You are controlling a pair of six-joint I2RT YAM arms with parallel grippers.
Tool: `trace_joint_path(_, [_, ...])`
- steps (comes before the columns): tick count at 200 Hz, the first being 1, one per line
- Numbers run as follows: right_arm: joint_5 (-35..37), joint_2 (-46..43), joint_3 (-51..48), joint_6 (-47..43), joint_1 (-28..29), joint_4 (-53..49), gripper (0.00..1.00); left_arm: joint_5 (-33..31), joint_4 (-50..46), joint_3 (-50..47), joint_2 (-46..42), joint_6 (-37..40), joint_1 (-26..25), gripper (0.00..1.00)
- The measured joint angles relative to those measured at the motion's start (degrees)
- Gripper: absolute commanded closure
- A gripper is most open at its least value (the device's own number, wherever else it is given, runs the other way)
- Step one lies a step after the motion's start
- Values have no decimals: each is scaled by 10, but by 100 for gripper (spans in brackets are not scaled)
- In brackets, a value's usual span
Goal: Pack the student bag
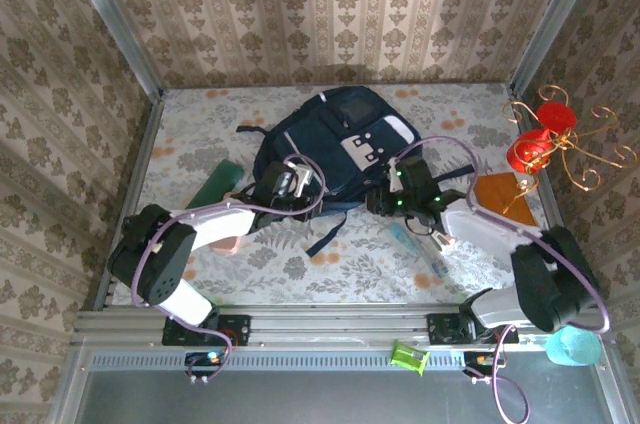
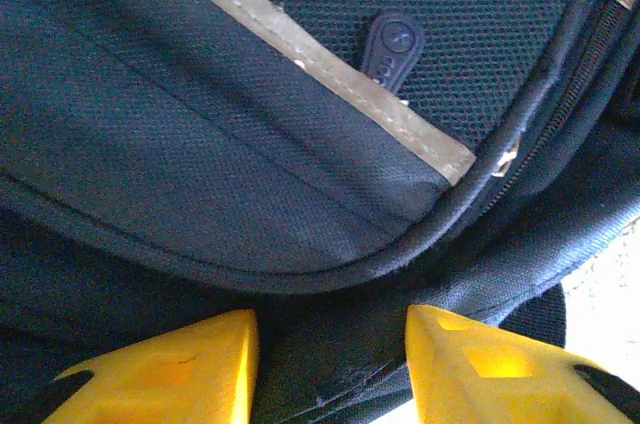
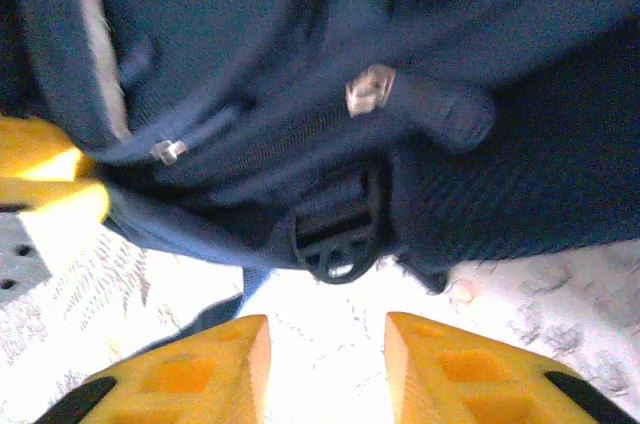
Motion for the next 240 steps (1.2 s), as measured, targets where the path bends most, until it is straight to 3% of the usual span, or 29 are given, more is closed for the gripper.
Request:
trace_joint_path(17, [23,-19,17,22,-25,-3,40,0,3,-2,0,0,7,55])
trace_joint_path(44, [39,4,24,64,-54,5,30,0,12,-7,0,0,8,54])
trace_joint_path(69, [46,57,27,96,-49,12,29,1,26,-15,-2,0,7,52])
trace_joint_path(87, [63,91,35,109,-43,10,33,7,36,-24,-9,0,7,46])
trace_joint_path(122, [76,140,33,134,-36,43,53,9,34,-38,-49,-12,-1,39])
trace_joint_path(169, [35,153,-42,195,-34,198,71,-16,3,-15,-74,-32,-26,38])
trace_joint_path(197, [16,158,-67,217,-30,265,80,-21,-8,17,-54,-45,-51,43])
trace_joint_path(220, [3,164,-87,237,-23,321,82,-20,-6,42,-11,-60,-66,46])
trace_joint_path(240, [-4,166,-95,242,-2,353,75,-21,-6,52,17,-70,-70,46])
